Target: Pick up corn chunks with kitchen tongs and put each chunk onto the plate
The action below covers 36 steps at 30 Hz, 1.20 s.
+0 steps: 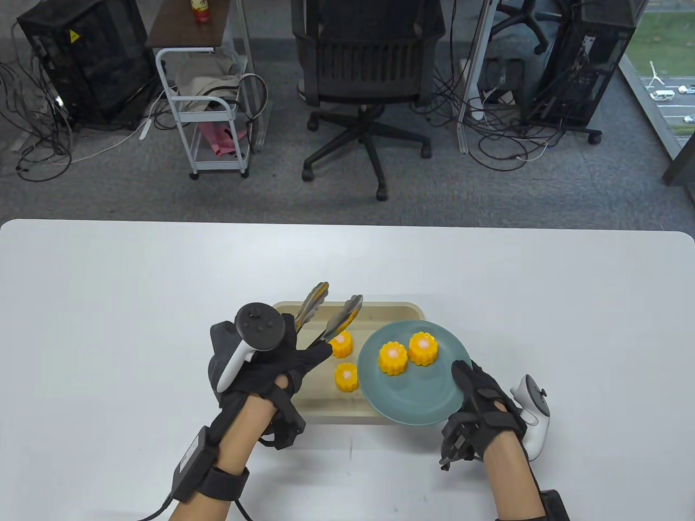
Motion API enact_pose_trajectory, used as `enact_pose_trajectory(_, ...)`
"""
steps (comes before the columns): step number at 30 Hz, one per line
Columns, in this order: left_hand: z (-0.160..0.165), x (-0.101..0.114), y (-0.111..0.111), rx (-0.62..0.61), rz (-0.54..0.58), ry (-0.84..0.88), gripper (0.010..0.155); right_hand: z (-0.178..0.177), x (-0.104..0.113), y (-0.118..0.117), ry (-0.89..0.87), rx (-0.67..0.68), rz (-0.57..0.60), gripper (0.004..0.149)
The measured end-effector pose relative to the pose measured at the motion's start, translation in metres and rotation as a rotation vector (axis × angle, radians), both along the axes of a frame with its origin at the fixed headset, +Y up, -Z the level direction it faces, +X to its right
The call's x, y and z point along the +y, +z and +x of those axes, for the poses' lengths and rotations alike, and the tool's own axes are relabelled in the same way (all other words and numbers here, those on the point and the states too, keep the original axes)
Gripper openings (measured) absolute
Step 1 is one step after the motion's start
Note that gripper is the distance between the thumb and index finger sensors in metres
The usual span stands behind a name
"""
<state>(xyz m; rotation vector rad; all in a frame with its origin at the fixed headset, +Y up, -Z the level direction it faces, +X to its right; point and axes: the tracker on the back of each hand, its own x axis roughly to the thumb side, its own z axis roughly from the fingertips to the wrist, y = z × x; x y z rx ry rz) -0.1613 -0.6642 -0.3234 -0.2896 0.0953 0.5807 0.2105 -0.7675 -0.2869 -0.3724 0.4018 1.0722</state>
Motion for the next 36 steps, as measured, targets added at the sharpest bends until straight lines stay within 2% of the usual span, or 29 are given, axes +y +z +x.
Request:
enact_pose_trajectory(11, 0.000, -0.034, -0.013, 0.041, -0.062, -0.093, 0.096, 0.001, 0.000, 0.000, -0.008, 0.000, 0.007, 0.052)
enact_pose_trajectory(17, 0.009, -0.050, -0.016, 0.035, -0.126, -0.208, 0.096, 0.003, 0.002, 0.000, -0.011, -0.006, 0.014, 0.053)
enact_pose_trajectory(28, 0.023, -0.070, -0.023, 0.010, -0.190, -0.265, 0.092, 0.006, 0.003, 0.000, -0.006, -0.011, 0.017, 0.053)
enact_pose_trajectory(36, 0.037, -0.080, -0.029, 0.019, -0.186, -0.352, 0.089, 0.008, 0.003, 0.000, -0.003, -0.014, 0.025, 0.053)
